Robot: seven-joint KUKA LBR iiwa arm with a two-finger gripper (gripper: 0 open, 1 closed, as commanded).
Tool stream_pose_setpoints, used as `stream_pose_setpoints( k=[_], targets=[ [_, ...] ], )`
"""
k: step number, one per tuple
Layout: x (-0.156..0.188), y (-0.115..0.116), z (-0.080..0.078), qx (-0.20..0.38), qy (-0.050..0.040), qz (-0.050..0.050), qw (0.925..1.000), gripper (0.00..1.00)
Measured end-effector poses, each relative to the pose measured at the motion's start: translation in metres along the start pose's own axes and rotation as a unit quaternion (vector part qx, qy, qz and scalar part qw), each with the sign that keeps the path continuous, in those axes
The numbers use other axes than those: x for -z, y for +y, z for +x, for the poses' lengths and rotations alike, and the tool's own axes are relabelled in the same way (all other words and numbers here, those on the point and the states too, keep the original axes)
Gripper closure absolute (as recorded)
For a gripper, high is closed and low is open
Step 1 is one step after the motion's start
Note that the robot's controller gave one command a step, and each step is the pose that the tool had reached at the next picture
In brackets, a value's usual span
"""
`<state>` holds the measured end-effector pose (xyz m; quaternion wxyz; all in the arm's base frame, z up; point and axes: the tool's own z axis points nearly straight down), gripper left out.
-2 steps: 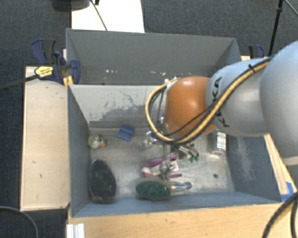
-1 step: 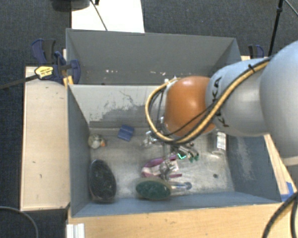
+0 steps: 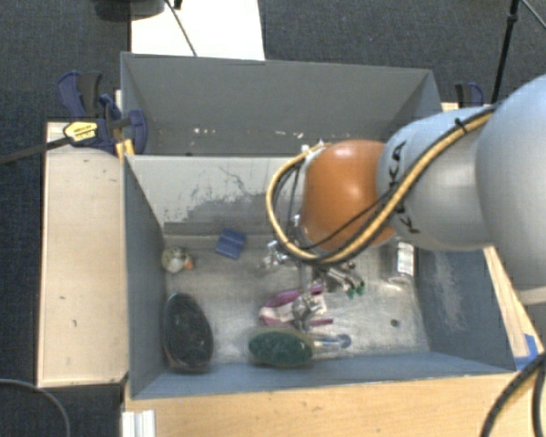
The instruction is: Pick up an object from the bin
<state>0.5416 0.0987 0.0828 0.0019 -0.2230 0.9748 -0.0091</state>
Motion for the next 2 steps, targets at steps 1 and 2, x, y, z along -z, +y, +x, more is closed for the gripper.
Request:
stream_pose_setpoints(
  k=[1, 2],
  targets=[
    [0.024, 0.006, 0.005, 0.142, -0.0047, -0.008, 0.9898, 1.0],
    [0.191, -0.003, 0.027, 0.253, -0.0065, -0.007, 0.9674, 1.0]
  ],
)
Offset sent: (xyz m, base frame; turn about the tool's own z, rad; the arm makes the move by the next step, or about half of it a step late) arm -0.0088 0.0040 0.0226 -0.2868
